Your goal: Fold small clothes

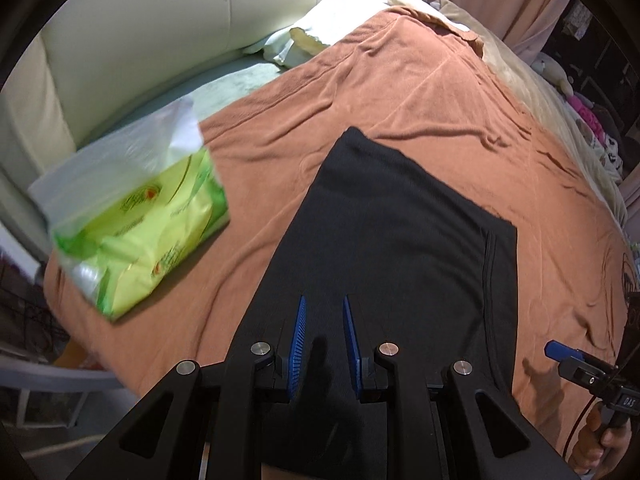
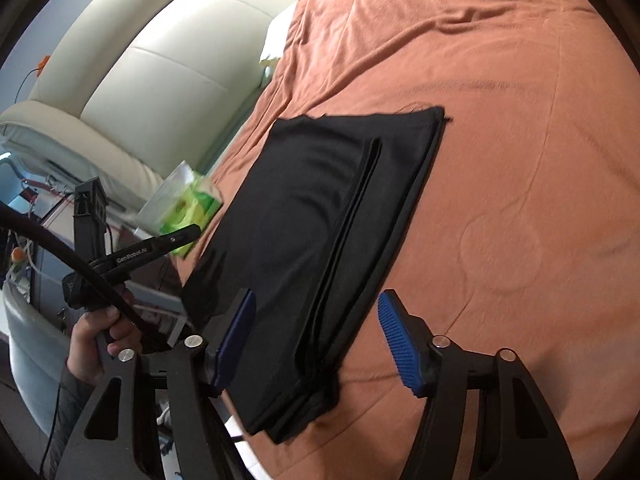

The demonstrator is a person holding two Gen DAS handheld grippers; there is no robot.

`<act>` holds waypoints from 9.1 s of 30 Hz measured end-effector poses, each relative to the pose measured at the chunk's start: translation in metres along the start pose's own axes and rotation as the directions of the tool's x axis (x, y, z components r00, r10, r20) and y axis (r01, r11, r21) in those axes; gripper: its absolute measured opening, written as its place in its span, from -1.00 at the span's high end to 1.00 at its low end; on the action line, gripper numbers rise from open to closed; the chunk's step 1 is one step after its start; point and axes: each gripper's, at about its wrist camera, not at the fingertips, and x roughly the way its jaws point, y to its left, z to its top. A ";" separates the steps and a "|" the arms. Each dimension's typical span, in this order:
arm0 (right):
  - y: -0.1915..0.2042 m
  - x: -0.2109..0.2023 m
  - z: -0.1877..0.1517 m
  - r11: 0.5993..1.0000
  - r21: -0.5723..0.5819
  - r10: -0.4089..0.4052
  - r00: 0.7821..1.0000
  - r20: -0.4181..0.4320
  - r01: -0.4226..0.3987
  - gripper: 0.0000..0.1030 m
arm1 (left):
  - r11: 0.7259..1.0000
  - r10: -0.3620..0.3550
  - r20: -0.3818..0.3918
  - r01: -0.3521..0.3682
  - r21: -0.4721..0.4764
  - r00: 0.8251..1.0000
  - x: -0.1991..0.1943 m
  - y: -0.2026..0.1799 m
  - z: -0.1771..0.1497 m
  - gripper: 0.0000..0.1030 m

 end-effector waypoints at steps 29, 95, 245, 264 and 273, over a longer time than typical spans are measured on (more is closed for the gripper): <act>0.007 0.067 -0.050 1.000 0.015 -0.015 0.991 -0.134 0.017 0.85 | 0.993 0.021 -0.062 -0.028 -0.117 0.998 -0.005 0.023 -0.085 0.60; 0.019 0.054 -0.056 0.938 -0.301 -0.189 0.982 -0.016 0.175 0.93 | 0.988 -0.078 0.022 0.080 -0.133 0.997 -0.033 -0.029 -0.121 0.68; 0.075 -0.373 -0.457 0.815 -0.100 -0.413 0.693 0.592 0.571 -1.00 | 0.945 -0.251 0.489 0.102 0.311 0.836 -0.330 -0.273 -0.432 -0.99; 0.082 -0.367 -0.460 0.814 -0.096 -0.418 0.692 0.589 0.573 -1.00 | 0.945 -0.250 0.489 0.101 0.310 0.836 -0.332 -0.271 -0.434 -0.99; 0.086 -0.362 -0.459 0.809 -0.098 -0.424 0.691 0.585 0.579 -1.00 | 0.944 -0.248 0.494 0.094 0.316 0.833 -0.333 -0.271 -0.443 -0.99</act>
